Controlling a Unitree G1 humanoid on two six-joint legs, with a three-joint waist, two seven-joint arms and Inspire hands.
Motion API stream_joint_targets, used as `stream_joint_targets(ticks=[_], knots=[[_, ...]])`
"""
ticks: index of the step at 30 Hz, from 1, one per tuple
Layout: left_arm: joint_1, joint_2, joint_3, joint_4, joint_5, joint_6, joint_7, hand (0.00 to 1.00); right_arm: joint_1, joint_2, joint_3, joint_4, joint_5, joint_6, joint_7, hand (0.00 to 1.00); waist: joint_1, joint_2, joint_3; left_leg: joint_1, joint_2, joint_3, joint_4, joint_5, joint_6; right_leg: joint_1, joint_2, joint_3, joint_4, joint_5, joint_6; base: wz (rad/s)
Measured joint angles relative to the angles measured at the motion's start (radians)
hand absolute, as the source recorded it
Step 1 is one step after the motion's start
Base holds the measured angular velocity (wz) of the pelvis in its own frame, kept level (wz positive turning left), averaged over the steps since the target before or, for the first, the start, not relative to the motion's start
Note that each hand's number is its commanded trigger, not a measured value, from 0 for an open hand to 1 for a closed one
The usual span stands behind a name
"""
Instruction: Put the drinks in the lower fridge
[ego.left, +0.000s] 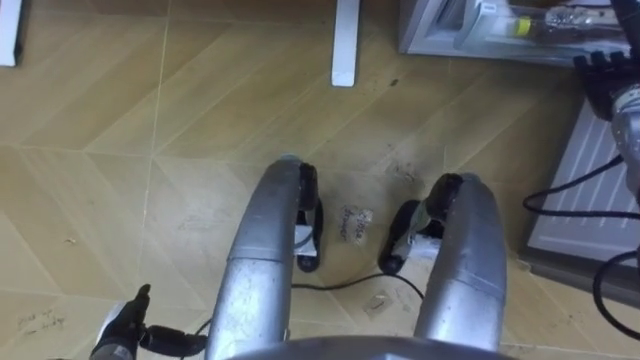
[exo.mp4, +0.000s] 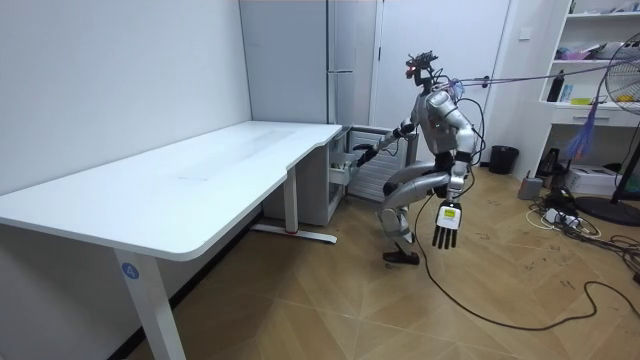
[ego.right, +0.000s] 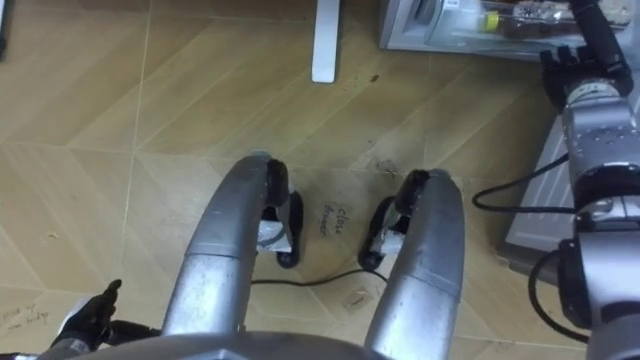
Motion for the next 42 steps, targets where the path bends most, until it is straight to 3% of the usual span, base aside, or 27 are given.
stream_joint_targets(ticks=[5, 12, 22, 34, 42], knots=[[0.01, 0.01, -0.001, -0.002, -0.009, -0.004, 0.023, 0.0, 0.0, -0.001, 0.002, -0.004, 0.006, -0.01, -0.052, 0.0, 0.018, -0.001, 0.0007, 0.016, 0.0, -0.006, -0.018, 0.009, -0.016, 0.02, -0.001, -0.008, -0.009, -0.005, -0.009, 0.03], [0.088, 0.012, 0.001, -0.08, 0.004, -0.003, 0.023, 0.0, -0.021, -0.003, 0.002, -0.047, 0.007, -0.024, -0.179, 0.0, 0.034, -0.001, 0.0006, 0.016, 0.0, -0.018, -0.019, 0.013, -0.024, 0.022, 0.001, -0.021, -0.01, -0.011, -0.017, 0.0], [0.088, 0.012, 0.001, -0.097, 0.003, -0.003, 0.023, 0.0, -0.022, -0.003, 0.002, -0.078, 0.011, -0.062, -0.268, 0.0, 0.051, 0.002, -0.001, 0.008, -0.001, -0.033, -0.018, 0.016, -0.03, 0.027, 0.001, -0.036, -0.011, -0.012, -0.02, 0.01], [0.09, 0.017, 0.001, -0.12, 0.004, -0.004, 0.018, 0.0, -0.022, -0.003, 0.001, -0.126, 0.011, -0.077, -0.351, 0.0, 0.06, 0.004, -0.0025, 0.017, -0.001, -0.033, -0.02, 0.016, -0.03, 0.032, 0.002, -0.036, -0.011, -0.013, -0.022, 0.0], [0.091, 0.018, 0.001, -0.12, 0.004, -0.018, 0.017, 0.0, -0.022, -0.003, 0.001, -0.137, 0.057, -0.118, -0.374, 0.0, 0.071, 0.006, -0.0036, 0.025, -0.002, -0.033, -0.017, 0.016, -0.03, 0.038, -0.002, -0.038, -0.007, -0.012, -0.025, 0.0]])
